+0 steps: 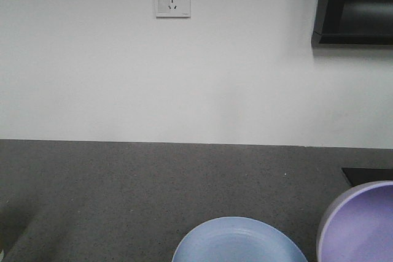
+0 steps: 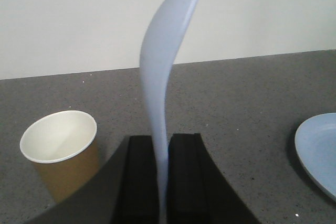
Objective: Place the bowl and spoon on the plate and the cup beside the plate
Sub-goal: 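Drive the base to the counter with the paper cup and blue plate, then lower the lavender bowl onto the blue plate and open the right gripper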
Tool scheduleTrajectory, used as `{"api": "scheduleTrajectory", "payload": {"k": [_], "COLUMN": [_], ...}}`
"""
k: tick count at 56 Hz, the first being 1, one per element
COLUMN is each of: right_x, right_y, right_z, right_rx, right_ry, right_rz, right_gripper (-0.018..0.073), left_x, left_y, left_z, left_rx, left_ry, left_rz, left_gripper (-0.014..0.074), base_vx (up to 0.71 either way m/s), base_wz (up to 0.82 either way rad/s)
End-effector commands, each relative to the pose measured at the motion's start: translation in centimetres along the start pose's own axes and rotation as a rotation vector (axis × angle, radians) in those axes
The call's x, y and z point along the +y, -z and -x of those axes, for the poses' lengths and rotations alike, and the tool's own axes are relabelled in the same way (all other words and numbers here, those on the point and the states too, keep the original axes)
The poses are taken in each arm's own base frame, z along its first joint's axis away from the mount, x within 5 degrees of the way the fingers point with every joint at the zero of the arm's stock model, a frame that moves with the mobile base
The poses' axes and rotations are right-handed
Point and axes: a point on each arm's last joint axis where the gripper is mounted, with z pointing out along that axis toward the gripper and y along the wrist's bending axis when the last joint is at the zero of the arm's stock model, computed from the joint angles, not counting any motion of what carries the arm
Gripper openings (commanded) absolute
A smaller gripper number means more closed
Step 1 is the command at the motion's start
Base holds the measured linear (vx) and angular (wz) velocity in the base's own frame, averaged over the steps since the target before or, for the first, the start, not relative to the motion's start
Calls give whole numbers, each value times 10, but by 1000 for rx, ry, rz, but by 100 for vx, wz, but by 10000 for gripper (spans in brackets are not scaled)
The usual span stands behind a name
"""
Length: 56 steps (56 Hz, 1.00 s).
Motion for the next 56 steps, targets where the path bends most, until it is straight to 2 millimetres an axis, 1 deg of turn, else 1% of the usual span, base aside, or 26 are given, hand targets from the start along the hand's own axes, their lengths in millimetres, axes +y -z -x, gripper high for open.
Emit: {"api": "scheduleTrajectory", "payload": {"k": [1,19,23,27,31,34,40,44,51,56], "right_x": [-4,-4,-3,0,5,9,16,22,31,37], "right_y": [3,2,-2,-11,-26,-37,-65,-91,-127,-152], "right_z": [17,15,13,10,7,7,9,11,20,20], "right_rx": [-108,-87,-60,11,125,198,378,479,558,625], "right_ry": [1,-16,-53,-134,-183,-179,-161,-159,-155,-167], "right_rz": [-40,-27,-13,27,83,123,206,254,305,338], "right_gripper": [-9,-9,-9,-9,-9,-9,-9,-9,-9,-9], "left_x": [1,1,1,1,1,1,1,1,0,0], "left_y": [3,3,3,3,3,3,3,3,2,2], "left_z": [14,14,14,15,15,15,15,14,13,12], "left_rx": [-99,-99,-99,-101,-104,-111,-101,-95,-81,-75], "left_ry": [15,15,16,16,16,20,23,22,21,21], "left_rz": [13,13,13,14,15,16,10,9,4,1], "left_gripper": [0,0,0,0,0,0,0,0,0,0], "base_vx": [0,0,0,0,0,0,0,0,0,0], "base_wz": [0,0,0,0,0,0,0,0,0,0]}}
